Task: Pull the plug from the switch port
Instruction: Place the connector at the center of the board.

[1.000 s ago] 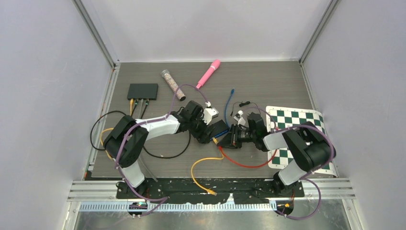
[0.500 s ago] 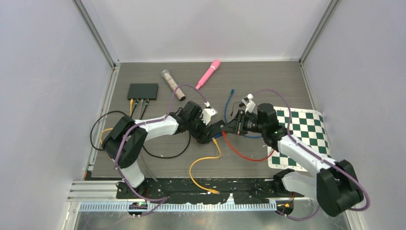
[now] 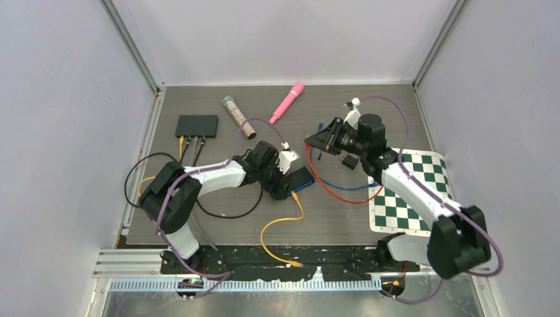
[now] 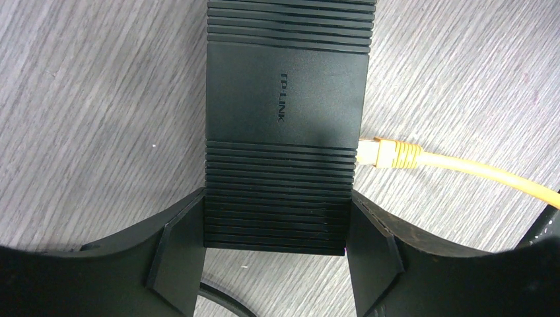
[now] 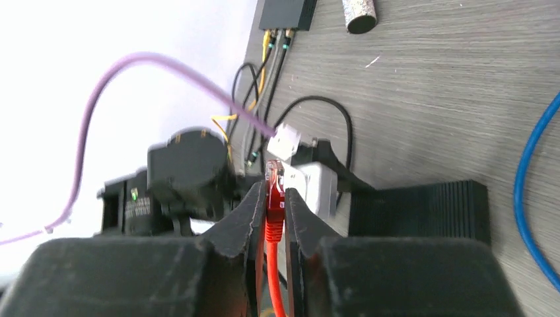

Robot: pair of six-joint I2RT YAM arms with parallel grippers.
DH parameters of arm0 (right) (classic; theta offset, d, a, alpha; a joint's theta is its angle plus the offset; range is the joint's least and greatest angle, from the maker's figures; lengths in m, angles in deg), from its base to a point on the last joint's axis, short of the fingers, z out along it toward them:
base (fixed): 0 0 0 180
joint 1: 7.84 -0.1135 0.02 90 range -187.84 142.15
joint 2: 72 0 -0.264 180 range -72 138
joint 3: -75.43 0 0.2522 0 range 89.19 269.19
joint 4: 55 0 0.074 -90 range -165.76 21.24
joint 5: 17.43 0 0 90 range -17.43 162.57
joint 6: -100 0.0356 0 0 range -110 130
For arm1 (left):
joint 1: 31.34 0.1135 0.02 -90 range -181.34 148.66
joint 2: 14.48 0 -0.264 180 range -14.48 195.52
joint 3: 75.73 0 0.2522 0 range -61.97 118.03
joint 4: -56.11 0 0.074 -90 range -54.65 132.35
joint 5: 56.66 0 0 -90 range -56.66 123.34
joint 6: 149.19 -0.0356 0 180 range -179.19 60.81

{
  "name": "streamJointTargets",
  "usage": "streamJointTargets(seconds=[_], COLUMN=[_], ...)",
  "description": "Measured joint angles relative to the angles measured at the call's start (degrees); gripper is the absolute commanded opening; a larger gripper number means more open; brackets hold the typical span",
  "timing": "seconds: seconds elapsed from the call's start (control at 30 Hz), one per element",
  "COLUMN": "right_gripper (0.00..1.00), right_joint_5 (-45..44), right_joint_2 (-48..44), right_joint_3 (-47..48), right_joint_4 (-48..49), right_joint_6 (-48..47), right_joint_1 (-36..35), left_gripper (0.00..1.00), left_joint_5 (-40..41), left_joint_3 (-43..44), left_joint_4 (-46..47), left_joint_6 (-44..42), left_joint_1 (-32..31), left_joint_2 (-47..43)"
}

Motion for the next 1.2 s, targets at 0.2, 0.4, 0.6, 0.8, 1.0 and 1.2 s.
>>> streamJointTargets(seconds=[0.2, 0.4, 0.6, 0.8, 1.0, 1.2], right_gripper=[0.05, 0.05, 0.06, 0.21, 0.56, 0.61], right_joint_5=[0.22, -3.28, -6.27, -9.18, -8.28, -4.13], right_joint_2=[13.22, 22.47, 29.79, 35.19, 38.77, 39.95], right_joint_3=[4.68, 14.60, 21.70, 23.47, 27.12, 30.16], right_joint_4=[5.55, 5.92, 6.51, 6.14, 3.78, 2.80], right_joint_6=[10.05, 11.56, 11.93, 13.00, 11.50, 7.37], right_joint_1=[2.21, 2.60, 3.39, 3.61, 3.63, 4.02], left_gripper=[0.48, 0.48, 0.48, 0.48, 0.48, 0.48], left_joint_5=[0.42, 0.37, 0.85, 1.66, 2.05, 2.27], left_joint_3=[-1.14, -2.51, -2.56, -2.60, -2.60, -2.58], left_joint_4=[-0.48, -0.55, -0.52, -0.59, -0.63, -0.70], left_joint_6=[0.44, 0.74, 0.74, 0.72, 0.61, 0.50], left_joint_1=[-0.59, -0.63, -1.03, -1.73, -1.95, -2.08], left_joint_2=[-1.18, -2.47, -2.51, -2.58, -2.58, -2.62])
